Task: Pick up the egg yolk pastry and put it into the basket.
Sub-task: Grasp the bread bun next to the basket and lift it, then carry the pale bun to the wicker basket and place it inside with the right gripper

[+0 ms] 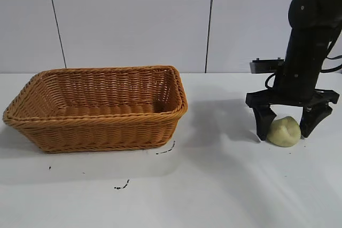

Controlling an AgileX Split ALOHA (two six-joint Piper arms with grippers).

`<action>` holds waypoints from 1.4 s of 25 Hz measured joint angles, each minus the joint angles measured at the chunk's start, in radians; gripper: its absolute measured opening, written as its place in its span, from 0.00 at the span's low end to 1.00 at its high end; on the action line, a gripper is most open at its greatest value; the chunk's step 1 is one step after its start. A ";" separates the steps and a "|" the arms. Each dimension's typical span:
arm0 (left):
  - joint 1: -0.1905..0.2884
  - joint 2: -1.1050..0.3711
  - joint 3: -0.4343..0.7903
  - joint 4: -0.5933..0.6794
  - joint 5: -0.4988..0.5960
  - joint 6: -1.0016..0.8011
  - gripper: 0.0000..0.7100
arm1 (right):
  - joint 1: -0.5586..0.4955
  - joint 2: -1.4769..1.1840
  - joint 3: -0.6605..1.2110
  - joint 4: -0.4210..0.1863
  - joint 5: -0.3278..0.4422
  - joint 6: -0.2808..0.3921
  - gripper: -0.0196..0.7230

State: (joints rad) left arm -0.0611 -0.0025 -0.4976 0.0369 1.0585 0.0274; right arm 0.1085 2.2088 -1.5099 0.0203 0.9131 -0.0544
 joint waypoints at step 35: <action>0.000 0.000 0.000 0.000 0.000 0.000 0.98 | 0.414 0.013 -0.732 -0.014 0.282 0.072 0.27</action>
State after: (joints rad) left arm -0.0611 -0.0025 -0.4976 0.0369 1.0585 0.0274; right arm 0.5220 2.2221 -2.2421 0.0060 1.1955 0.0177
